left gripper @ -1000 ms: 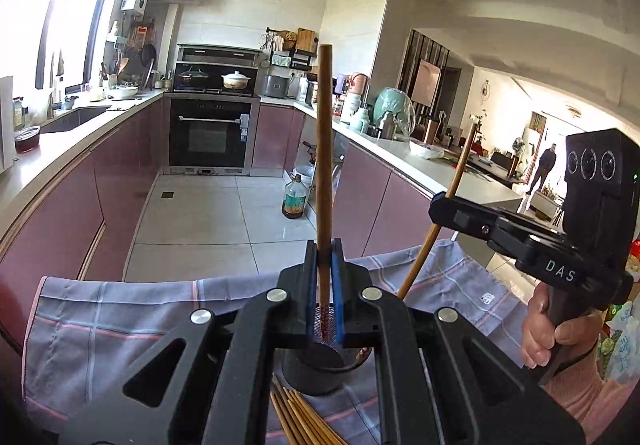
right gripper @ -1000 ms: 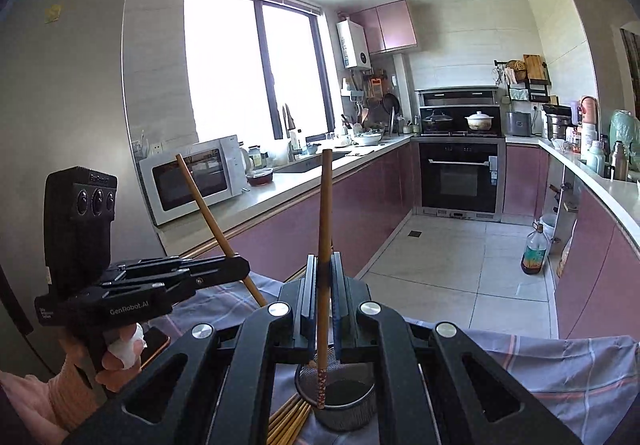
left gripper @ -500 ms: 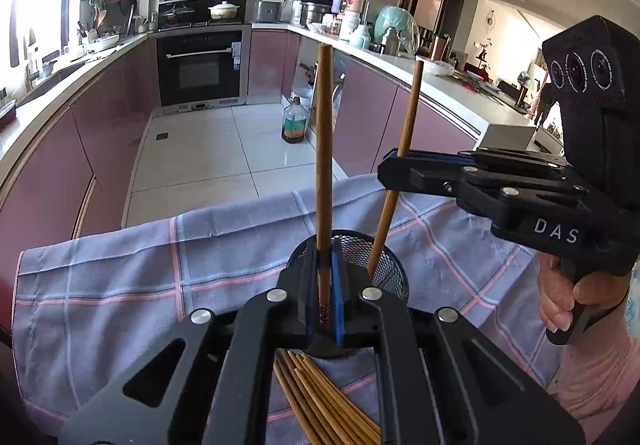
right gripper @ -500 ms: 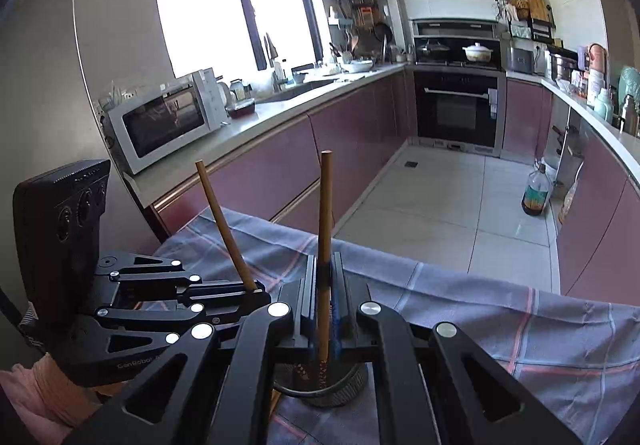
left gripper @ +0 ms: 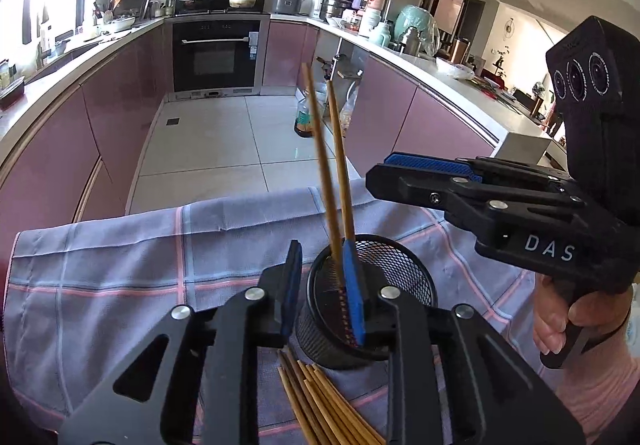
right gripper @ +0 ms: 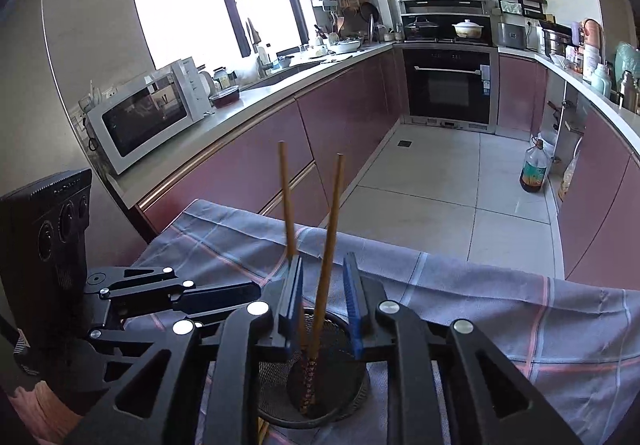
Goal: Organize utensils
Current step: 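Lower the left gripper's chopstick into the mesh holder while the right gripper inserts its own, then open both grippers and move them back over the chopstick pile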
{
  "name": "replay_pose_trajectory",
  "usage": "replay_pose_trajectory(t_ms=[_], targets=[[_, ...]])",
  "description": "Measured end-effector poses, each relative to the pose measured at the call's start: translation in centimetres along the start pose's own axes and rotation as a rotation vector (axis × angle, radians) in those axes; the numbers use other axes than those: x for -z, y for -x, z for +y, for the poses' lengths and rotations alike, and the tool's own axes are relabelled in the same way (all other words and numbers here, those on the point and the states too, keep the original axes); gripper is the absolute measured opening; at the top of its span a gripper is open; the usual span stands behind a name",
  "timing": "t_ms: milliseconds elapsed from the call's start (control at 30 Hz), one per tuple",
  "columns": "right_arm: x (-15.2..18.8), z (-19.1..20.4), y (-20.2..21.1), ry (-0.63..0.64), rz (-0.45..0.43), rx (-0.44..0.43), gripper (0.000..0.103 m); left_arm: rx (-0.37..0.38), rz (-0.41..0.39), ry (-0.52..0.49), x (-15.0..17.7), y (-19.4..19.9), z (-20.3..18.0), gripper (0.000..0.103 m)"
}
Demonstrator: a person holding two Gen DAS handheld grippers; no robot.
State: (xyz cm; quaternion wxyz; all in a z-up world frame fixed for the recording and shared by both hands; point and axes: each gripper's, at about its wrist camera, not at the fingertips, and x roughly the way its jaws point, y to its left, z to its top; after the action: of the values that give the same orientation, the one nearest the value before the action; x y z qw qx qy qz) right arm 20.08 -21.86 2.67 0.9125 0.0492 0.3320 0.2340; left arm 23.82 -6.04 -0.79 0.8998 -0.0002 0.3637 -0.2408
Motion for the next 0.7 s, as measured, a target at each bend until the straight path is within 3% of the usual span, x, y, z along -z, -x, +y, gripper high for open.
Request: replay_pose_trajectory(t_ms=[233,467,567,700], targets=[[1.3,0.2,2.4,-0.003,-0.057,-0.012,0.029,-0.068,-0.081,0.013,2.0,3.1,0.6,0.029],[3.9,2.7,5.7,0.065,-0.081,-0.090,0.035,-0.147,-0.131,0.004,5.3,6.7,0.8,0.041],[6.1,3.9,5.9,0.104,-0.033,-0.124,0.035,-0.160,-0.109,0.012,7.3,7.2,1.3,0.041],[9.5,4.8,3.9,0.115,0.085,-0.101,0.035,-0.160,-0.048,0.016,10.5,6.7,1.6,0.041]])
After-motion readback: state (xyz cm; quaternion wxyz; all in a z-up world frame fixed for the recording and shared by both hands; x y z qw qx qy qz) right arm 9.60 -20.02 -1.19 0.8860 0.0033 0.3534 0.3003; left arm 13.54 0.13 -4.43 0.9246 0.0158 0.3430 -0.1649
